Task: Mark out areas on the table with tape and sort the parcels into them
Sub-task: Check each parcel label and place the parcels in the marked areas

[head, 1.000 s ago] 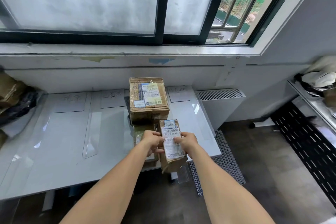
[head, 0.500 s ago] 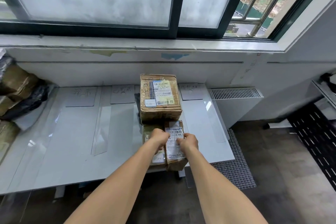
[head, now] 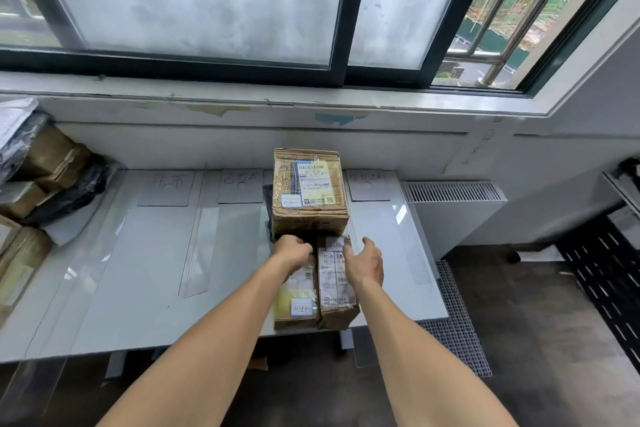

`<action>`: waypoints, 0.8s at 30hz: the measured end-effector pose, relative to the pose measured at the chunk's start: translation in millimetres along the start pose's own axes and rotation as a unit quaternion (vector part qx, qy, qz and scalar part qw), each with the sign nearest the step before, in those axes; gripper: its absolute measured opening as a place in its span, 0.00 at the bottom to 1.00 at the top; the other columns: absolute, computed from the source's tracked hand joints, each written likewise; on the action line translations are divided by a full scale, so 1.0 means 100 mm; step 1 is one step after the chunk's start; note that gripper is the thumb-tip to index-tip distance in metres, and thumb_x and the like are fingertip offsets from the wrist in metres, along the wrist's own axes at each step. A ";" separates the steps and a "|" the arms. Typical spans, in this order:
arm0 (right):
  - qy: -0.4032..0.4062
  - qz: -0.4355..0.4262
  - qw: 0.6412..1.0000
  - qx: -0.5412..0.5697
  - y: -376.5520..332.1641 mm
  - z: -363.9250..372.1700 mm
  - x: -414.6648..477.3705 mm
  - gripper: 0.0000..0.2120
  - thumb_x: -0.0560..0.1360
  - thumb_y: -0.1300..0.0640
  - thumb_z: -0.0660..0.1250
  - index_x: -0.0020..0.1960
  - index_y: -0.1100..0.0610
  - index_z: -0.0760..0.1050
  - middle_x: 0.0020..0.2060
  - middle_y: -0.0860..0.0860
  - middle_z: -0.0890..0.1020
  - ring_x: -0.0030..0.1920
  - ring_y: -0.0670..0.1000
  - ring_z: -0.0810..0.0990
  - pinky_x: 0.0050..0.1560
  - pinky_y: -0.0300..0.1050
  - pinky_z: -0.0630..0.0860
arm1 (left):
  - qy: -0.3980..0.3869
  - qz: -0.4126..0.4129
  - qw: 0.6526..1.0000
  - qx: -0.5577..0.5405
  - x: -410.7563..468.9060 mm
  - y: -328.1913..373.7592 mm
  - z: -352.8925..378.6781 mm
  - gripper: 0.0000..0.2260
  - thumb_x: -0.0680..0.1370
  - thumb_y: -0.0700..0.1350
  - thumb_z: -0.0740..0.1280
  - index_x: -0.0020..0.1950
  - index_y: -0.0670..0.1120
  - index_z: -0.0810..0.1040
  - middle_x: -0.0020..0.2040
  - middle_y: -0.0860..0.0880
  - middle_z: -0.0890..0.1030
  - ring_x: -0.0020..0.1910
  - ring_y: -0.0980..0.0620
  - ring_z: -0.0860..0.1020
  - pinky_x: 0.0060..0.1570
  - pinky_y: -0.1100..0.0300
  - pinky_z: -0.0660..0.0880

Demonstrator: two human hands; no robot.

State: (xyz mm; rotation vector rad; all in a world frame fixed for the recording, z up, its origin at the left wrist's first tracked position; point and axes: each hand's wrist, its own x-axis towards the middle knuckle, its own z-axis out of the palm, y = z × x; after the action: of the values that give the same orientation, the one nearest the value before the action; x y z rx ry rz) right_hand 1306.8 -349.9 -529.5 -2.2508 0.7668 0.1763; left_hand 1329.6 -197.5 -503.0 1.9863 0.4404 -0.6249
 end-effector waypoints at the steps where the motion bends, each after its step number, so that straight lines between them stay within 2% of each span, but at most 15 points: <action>1: 0.021 -0.020 1.000 0.006 -0.08 -0.05 -0.02 0.27 0.81 0.46 0.61 0.75 0.56 0.63 0.70 0.56 0.70 0.67 0.58 0.72 0.65 0.54 0.71 | 0.009 0.006 1.000 0.019 -0.02 0.01 -0.10 0.06 0.77 0.43 0.63 0.40 0.49 0.73 0.38 0.47 0.73 0.31 0.50 0.67 0.34 0.59 0.65; 5: 0.105 -0.138 0.985 0.014 -0.55 -0.17 -0.08 0.24 0.81 0.49 0.60 0.74 0.56 0.65 0.70 0.55 0.70 0.67 0.56 0.71 0.67 0.54 0.69 | 0.070 0.012 0.993 0.099 -0.10 0.06 -0.60 0.07 0.76 0.43 0.63 0.39 0.43 0.74 0.36 0.45 0.72 0.32 0.48 0.68 0.34 0.60 0.65; 7: 0.114 -0.207 0.972 0.007 -0.87 -0.14 -0.16 0.23 0.81 0.49 0.60 0.74 0.56 0.65 0.70 0.54 0.70 0.69 0.55 0.69 0.68 0.53 0.67 | 0.124 0.025 0.980 0.156 -0.17 0.10 -0.95 0.08 0.77 0.45 0.62 0.42 0.42 0.76 0.41 0.43 0.77 0.38 0.45 0.74 0.38 0.58 0.69; 9: 0.093 -0.269 0.958 -0.024 -1.19 -0.06 -0.27 0.24 0.81 0.48 0.59 0.74 0.56 0.64 0.71 0.54 0.69 0.71 0.55 0.67 0.71 0.53 0.64 | 0.179 0.041 0.960 0.211 -0.21 0.12 -1.29 0.14 0.79 0.50 0.62 0.59 0.44 0.78 0.58 0.42 0.79 0.56 0.42 0.76 0.52 0.54 0.73; 11: 0.048 -0.325 0.942 -0.066 -1.48 0.08 -0.40 0.25 0.81 0.46 0.57 0.74 0.56 0.64 0.72 0.54 0.69 0.72 0.55 0.65 0.73 0.53 0.61 | 0.218 0.051 0.943 0.247 -0.28 0.10 -1.64 0.22 0.80 0.55 0.60 0.71 0.46 0.70 0.68 0.43 0.73 0.67 0.42 0.69 0.62 0.51 0.69; 16: -0.028 -0.394 0.909 -0.133 -2.03 0.48 -0.79 0.28 0.82 0.42 0.54 0.77 0.56 0.61 0.75 0.54 0.65 0.75 0.56 0.60 0.76 0.55 0.56 | 0.282 0.054 0.910 0.300 -0.52 -0.08 -2.37 0.26 0.79 0.59 0.59 0.74 0.48 0.66 0.71 0.42 0.68 0.70 0.41 0.64 0.65 0.48 0.64; 20: -0.039 -0.445 0.881 -0.155 -2.45 0.78 -1.17 0.29 0.82 0.41 0.53 0.77 0.56 0.61 0.74 0.55 0.66 0.75 0.57 0.61 0.75 0.56 0.57 | 0.321 0.045 0.894 0.308 -0.71 -0.32 -2.89 0.28 0.78 0.61 0.59 0.74 0.48 0.66 0.71 0.42 0.68 0.69 0.40 0.66 0.66 0.47 0.64; 24: -0.045 -0.475 0.865 -0.157 -2.90 1.04 -1.51 0.29 0.82 0.41 0.54 0.77 0.56 0.62 0.74 0.55 0.66 0.75 0.57 0.62 0.74 0.55 0.58 | 0.342 0.040 0.894 0.288 -0.83 -0.57 -3.38 0.29 0.78 0.61 0.59 0.75 0.48 0.65 0.72 0.41 0.67 0.70 0.40 0.65 0.66 0.46 0.64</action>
State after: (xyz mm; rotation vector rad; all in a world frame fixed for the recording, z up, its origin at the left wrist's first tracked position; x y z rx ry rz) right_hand 1361.2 -48.0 -376.7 -2.6311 -0.5110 -0.0824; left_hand 1314.7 123.7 -359.3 2.7737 0.6362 0.0476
